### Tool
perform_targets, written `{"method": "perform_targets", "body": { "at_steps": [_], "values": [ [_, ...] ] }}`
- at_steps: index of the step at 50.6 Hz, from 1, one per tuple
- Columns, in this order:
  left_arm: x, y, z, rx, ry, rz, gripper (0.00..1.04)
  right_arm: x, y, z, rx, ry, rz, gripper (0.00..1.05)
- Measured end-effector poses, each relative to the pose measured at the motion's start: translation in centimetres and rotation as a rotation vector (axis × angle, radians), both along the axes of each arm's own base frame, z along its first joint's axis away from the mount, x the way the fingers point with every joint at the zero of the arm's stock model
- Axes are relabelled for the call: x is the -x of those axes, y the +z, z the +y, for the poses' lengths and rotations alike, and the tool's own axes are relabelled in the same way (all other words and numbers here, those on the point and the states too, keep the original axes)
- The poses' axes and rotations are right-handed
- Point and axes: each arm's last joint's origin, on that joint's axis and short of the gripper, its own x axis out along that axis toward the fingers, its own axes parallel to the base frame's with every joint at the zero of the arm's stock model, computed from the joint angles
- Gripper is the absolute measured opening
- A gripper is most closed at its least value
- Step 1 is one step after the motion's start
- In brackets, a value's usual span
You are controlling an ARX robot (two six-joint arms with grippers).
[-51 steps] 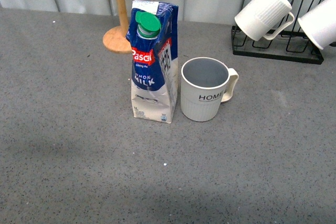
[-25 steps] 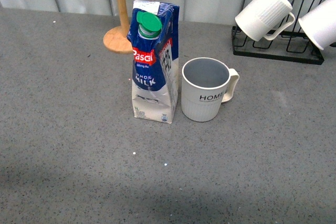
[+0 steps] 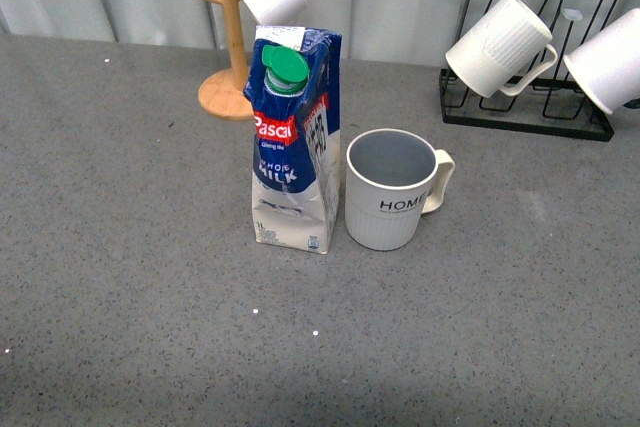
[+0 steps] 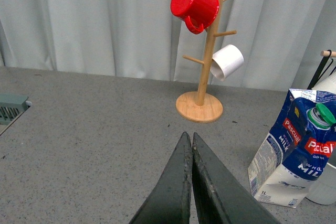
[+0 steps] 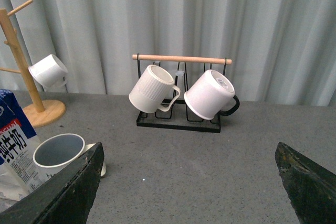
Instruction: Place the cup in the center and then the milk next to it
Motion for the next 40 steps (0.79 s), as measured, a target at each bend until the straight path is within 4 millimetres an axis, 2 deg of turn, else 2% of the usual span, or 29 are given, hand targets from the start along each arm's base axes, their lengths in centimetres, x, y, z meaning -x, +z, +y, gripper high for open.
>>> {"method": "perform_targets", "body": {
  "at_steps": [40],
  "values": [
    [2.2,0.4,0.0,0.0,0.0,-0.013,0.04,0.0,0.0,0.0,0.0,0.0,0.0,0.95]
  ]
}}
